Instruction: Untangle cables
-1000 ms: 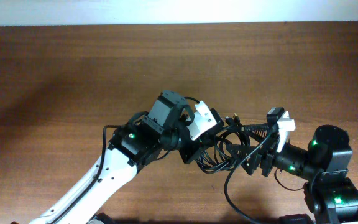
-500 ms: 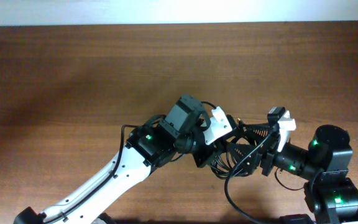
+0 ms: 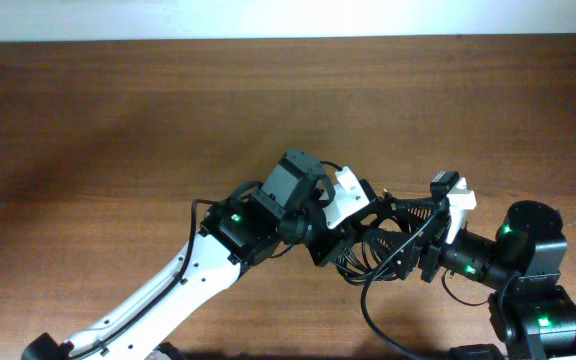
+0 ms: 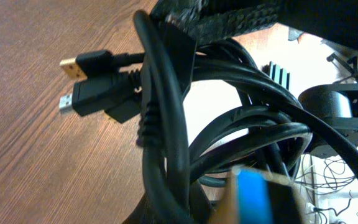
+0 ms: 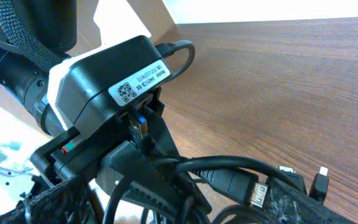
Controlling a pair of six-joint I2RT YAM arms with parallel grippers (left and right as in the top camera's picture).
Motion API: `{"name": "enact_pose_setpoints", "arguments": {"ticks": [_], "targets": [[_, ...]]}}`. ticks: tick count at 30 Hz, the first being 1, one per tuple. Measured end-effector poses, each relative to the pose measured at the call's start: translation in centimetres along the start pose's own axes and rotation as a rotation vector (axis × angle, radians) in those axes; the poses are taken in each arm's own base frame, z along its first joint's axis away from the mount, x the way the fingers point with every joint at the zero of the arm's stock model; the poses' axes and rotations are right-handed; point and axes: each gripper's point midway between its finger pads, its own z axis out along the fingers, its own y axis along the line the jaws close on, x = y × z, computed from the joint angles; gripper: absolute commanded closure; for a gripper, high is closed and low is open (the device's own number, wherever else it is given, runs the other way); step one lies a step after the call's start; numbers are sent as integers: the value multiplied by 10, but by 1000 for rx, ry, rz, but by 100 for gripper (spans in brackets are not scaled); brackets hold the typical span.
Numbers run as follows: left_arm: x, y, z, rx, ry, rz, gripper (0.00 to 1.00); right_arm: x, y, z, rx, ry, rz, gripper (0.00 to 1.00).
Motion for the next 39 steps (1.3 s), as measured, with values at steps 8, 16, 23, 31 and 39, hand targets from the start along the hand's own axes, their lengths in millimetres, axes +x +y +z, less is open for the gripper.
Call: {"name": "enact_pose_setpoints", "arguments": {"ticks": [8,16,23,31,39], "targets": [[3,4,-2,-7,7,-15,100,-6,0,0,3,-21,-24,12],[14,29,-15,-59,27,-98,100,-7,-4,0,25,-26,-25,12],[14,32,-17,-65,24,-105,100,-7,-2,0,15,-25,-22,12],[11,28,-17,-37,11,-99,100,2,16,-1,-93,14,-18,11],[5,24,-16,-19,-9,-106,100,15,27,-2,-161,57,-21,12]]}}
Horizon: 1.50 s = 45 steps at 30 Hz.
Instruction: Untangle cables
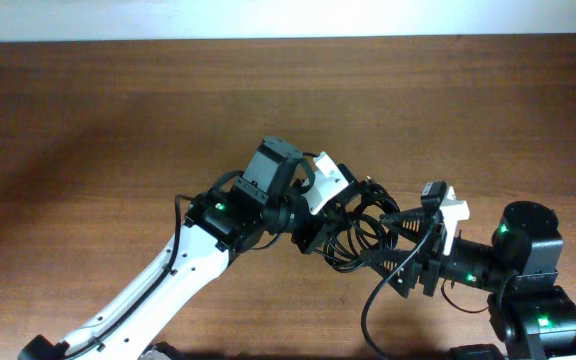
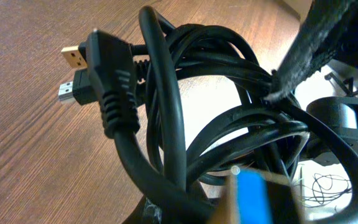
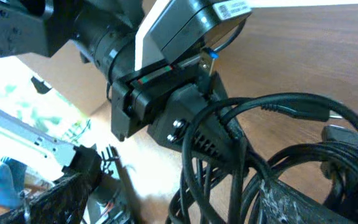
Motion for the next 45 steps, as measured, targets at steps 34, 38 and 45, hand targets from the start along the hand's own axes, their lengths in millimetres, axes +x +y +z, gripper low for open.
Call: {"name": "enact_pose_setpoints", "arguments": {"ticks": [34,38,45], "targets": [[-14,-19,10,35,-42,43,100,24,1,25,-72,133,-3,36],[-15,-18,10,28,-44,40,100,23,-2,28,-72,134,-1,46],[-7,-17,10,3,-12,25,100,25,-10,30,-41,141,11,82]]}}
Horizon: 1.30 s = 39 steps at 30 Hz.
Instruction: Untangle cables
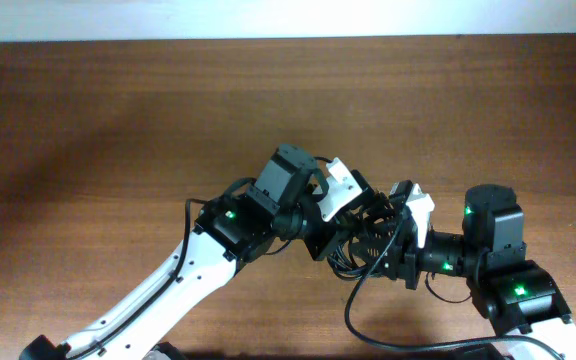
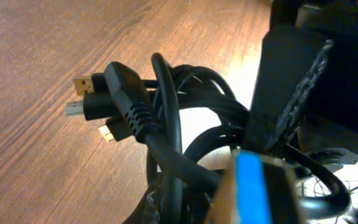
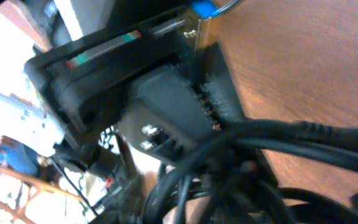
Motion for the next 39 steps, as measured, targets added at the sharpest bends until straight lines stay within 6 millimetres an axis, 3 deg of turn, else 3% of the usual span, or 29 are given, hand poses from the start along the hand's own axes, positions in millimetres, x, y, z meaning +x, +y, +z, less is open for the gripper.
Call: {"name": "enact_pose_setpoints", "arguments": {"ticks": [4,11,18,31,39], "targets": [[5,3,-3,-35,20,-12,100,0,-4,1,16,0,3,90],[15,11,-9,-65,55,-77,100,-1,-8,1,32,-2,-2,92],[35,50,-31,-164,91,-246,100,-4,-6,1,26,-12,-19,92],[38,55,-33,-192,101,-259,100,-4,-8,1,35,-12,-15,96],[40,60,-35,-222,107,-259,100,-4,-36,-2,200,-22,104,96]]}}
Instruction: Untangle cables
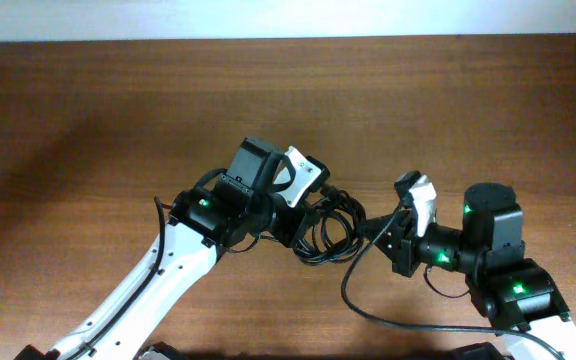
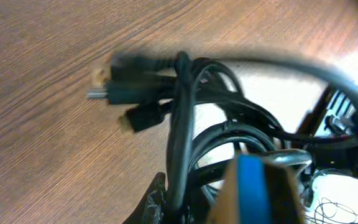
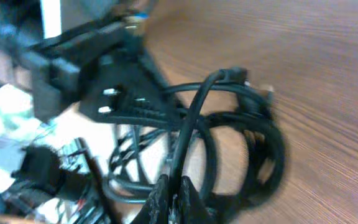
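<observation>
A tangled bundle of black cables (image 1: 330,228) hangs between my two grippers just above the wooden table (image 1: 118,110). My left gripper (image 1: 293,218) is shut on the bundle's left side. In the left wrist view the loops (image 2: 229,134) rise from that gripper (image 2: 191,205), and several plugs (image 2: 126,93) stick out to the left. My right gripper (image 1: 388,238) is shut on one black cable strand (image 3: 197,118), pinched between its fingertips (image 3: 171,199). That strand leads into the coils (image 3: 253,143). A loose cable tail (image 1: 353,300) trails toward the table's front edge.
The left arm (image 1: 168,270) reaches in from the front left and the right arm (image 1: 488,260) from the front right. Brown wooden tabletop lies all round the bundle. A pale wall edge (image 1: 268,20) runs along the back.
The grippers, which were pressed close together at the bundle, now stand apart. The left gripper has shifted left with the bundle. The right gripper holds one strand stretched out of the coils.
First both grippers were together at the bundle right of centre. Then the left one was further left with the coils spread between them. Then they were close again, and now they are apart, with a single strand drawn out on the right.
</observation>
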Controlling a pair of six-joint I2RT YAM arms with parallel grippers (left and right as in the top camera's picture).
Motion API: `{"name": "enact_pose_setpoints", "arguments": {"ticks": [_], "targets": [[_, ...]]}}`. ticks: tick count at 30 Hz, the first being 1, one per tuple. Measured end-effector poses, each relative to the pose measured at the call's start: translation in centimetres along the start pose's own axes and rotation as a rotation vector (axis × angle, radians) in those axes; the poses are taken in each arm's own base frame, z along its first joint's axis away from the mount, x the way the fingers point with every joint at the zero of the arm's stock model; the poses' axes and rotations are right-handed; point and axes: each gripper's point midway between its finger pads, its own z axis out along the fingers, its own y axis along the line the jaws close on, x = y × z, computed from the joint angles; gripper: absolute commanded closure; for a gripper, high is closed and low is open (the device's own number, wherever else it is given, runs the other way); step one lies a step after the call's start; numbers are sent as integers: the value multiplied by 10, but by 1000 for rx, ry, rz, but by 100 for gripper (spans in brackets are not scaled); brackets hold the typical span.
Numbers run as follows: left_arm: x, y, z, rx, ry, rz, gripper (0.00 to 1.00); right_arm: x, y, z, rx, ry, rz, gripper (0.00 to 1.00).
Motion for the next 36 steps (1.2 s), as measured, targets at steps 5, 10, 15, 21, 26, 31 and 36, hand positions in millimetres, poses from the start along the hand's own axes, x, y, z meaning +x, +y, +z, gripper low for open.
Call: {"name": "enact_pose_setpoints", "arguments": {"ticks": [5,10,15,21,26,31,36], "targets": [[0,5,-1,-17,1,20,100,6,-36,-4,215,-3,138,96],[-1,5,-1,-16,-5,52,100,17,-55,-10,331,18,211,96],[-9,9,-4,-46,-40,48,100,24,-62,-13,378,36,247,96],[-43,-5,-35,-53,-217,93,100,29,-65,-15,401,49,259,96],[-56,-43,-69,69,-335,187,100,30,-67,-15,412,54,262,96],[-55,-60,-77,136,-351,246,100,30,-67,-16,414,54,263,96],[-45,-49,-73,84,-308,217,100,30,-68,-16,418,53,262,95]]}}
